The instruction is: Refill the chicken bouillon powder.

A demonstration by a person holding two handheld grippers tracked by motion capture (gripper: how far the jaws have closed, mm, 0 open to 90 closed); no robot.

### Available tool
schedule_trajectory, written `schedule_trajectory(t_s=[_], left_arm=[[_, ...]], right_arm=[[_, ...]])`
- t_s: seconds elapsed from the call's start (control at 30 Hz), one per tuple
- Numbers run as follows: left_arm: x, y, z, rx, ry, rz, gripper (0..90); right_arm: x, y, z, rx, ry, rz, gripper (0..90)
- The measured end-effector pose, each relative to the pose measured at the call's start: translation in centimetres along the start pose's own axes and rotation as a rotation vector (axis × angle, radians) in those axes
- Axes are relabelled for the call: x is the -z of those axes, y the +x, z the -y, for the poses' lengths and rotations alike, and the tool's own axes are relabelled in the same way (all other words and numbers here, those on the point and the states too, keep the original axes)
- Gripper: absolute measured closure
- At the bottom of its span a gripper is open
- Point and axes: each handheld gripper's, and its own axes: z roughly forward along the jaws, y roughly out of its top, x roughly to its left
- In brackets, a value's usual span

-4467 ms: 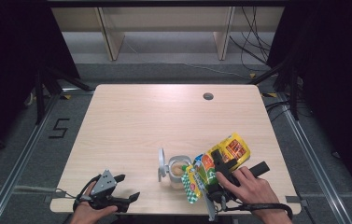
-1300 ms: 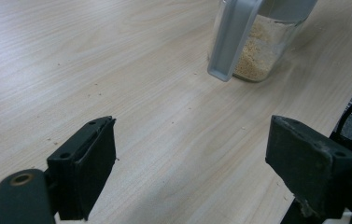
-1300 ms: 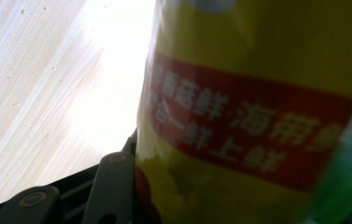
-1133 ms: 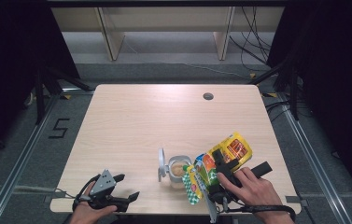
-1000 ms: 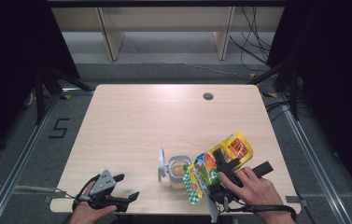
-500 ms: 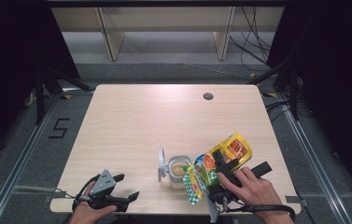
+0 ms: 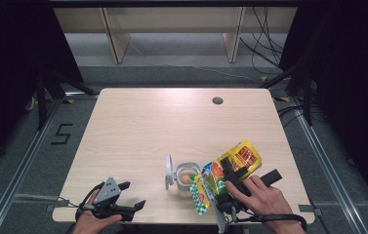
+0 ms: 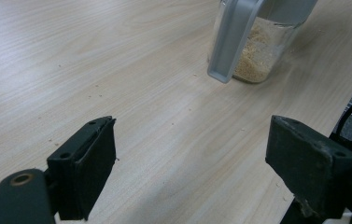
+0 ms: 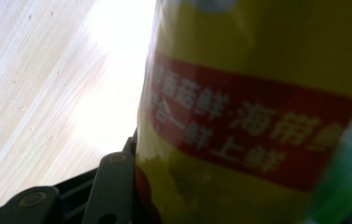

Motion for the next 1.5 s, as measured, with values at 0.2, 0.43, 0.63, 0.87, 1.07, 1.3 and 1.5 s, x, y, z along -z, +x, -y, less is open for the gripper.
schedule_trajectory(t_s=[0.2, 0.43, 0.63, 0.87, 1.07, 1.3, 1.5], left_arm=[[0.05, -0.09, 0.02, 0.014, 0.009, -0.002, 15.4], [0.03, 0.03, -0.01, -0.002, 0.005, -0.002, 15.4], [-0.06, -0.19, 0.05, 0.034, -0.002, -0.002, 15.4], [-0.03, -0.01, 0.01, 0.001, 0.0, -0.001, 15.4], [-0.08, -0.2, 0.06, 0.034, -0.009, -0.001, 15.4], [0.05, -0.09, 0.03, 0.022, 0.007, -0.005, 15.4], [0.08, -0.08, 0.02, 0.028, 0.011, -0.001, 15.4]], right_arm=[[0.1, -0.01, -0.23, -0.014, 0.005, -0.014, 58.3], [0.19, -0.16, -0.26, 0.001, 0.007, -0.008, 58.3], [0.25, -0.18, -0.29, 0.004, 0.01, 0.002, 58.3], [0.35, -0.21, -0.27, -0.012, 0.008, -0.006, 58.3], [0.25, -0.34, -0.11, 0.013, 0.001, 0.011, 58.3], [0.45, -0.26, 0.1, -0.02, 0.016, -0.001, 58.3], [0.35, -0.14, 0.19, -0.022, 0.019, 0.004, 58.4]])
